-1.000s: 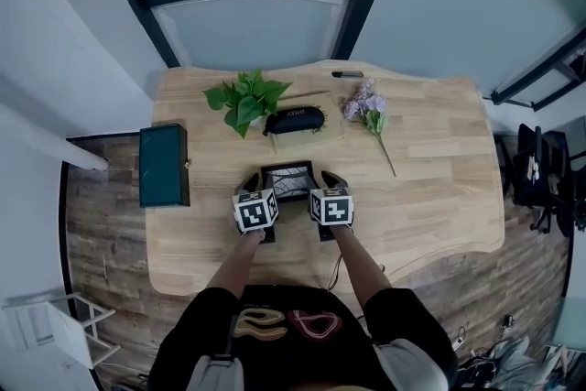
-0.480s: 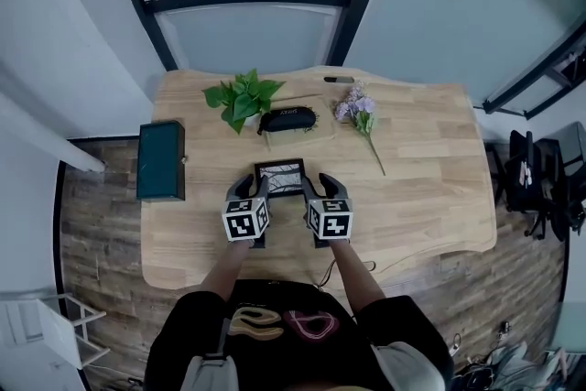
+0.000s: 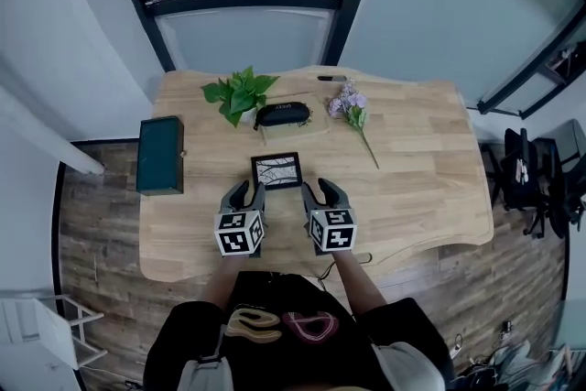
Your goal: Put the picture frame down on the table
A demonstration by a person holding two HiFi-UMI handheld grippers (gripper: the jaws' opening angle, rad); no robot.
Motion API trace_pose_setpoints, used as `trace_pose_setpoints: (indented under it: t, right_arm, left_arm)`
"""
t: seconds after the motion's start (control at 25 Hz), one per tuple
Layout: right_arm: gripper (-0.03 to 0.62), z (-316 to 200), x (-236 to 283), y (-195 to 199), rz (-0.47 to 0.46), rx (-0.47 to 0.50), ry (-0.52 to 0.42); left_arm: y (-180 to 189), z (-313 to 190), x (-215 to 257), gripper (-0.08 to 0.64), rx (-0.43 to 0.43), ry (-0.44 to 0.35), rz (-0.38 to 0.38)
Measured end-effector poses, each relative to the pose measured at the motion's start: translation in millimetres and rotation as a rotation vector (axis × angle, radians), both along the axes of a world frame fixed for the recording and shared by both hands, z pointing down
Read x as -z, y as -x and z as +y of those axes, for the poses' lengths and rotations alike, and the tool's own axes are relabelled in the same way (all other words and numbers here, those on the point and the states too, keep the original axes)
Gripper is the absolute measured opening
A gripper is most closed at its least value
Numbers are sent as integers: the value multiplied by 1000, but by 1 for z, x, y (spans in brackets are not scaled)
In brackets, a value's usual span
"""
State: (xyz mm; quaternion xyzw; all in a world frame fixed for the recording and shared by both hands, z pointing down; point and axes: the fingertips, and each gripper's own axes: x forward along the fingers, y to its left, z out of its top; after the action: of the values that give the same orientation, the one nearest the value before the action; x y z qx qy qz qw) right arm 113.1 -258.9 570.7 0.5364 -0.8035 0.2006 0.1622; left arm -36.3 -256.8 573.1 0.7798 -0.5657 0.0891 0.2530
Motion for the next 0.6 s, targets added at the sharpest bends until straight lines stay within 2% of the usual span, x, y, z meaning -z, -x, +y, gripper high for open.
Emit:
trace_pose_setpoints:
  t: [0.12,0.32,0.44,0.6]
  right_arm:
    - [169,18,9,-1,-24,18,-20]
    - [169,45,22,1,23,59,-66]
    - [167,53,30,-3,42,59,-99]
    - [167,62,37,-9,21,48,-116]
  left_arm:
    - [-7,11,13,149,-4,-40,20]
    - [-12,35,37,149,-30,-118,16]
    - [-12,48,48,149,-35,-151,13]
    - [-15,63,55,144,-57,-174,6]
